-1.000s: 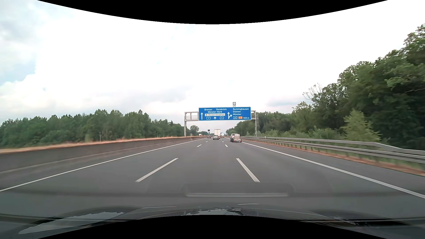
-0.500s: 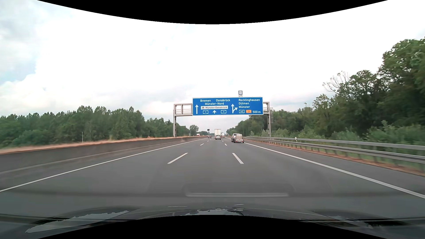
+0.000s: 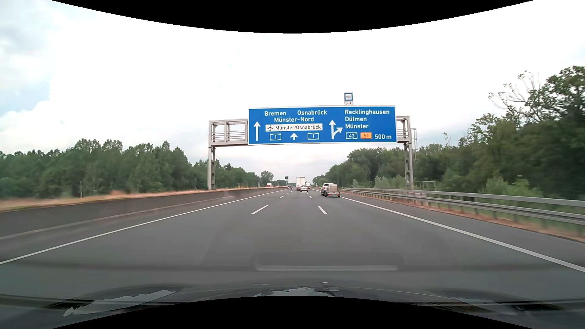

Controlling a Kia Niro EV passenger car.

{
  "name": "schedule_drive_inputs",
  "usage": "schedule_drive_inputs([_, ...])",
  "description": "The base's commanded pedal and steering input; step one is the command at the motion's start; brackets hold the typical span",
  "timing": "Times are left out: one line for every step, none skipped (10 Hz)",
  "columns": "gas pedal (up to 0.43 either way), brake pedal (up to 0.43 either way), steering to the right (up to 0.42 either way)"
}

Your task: Follow the waypoints while adhering to traffic rules and regulations

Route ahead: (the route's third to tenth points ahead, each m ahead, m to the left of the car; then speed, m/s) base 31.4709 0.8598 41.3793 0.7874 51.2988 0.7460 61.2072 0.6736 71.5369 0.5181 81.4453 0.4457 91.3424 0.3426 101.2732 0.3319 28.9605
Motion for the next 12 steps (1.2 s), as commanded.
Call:
schedule_drive_inputs([0.248,0.000,-0.001])
schedule_drive_inputs([0.248,0.000,-0.002])
schedule_drive_inputs([0.248,0.000,-0.002])
schedule_drive_inputs([0.248,0.000,-0.002])
schedule_drive_inputs([0.248,0.000,-0.002])
schedule_drive_inputs([0.248,0.000,-0.002])
schedule_drive_inputs([0.248,0.000,-0.001])
schedule_drive_inputs([0.248,0.000,-0.001])
schedule_drive_inputs([0.248,0.000,-0.001])
schedule_drive_inputs([0.248,0.000,-0.001])
schedule_drive_inputs([0.248,0.000,-0.001])
schedule_drive_inputs([0.248,0.000,-0.001])
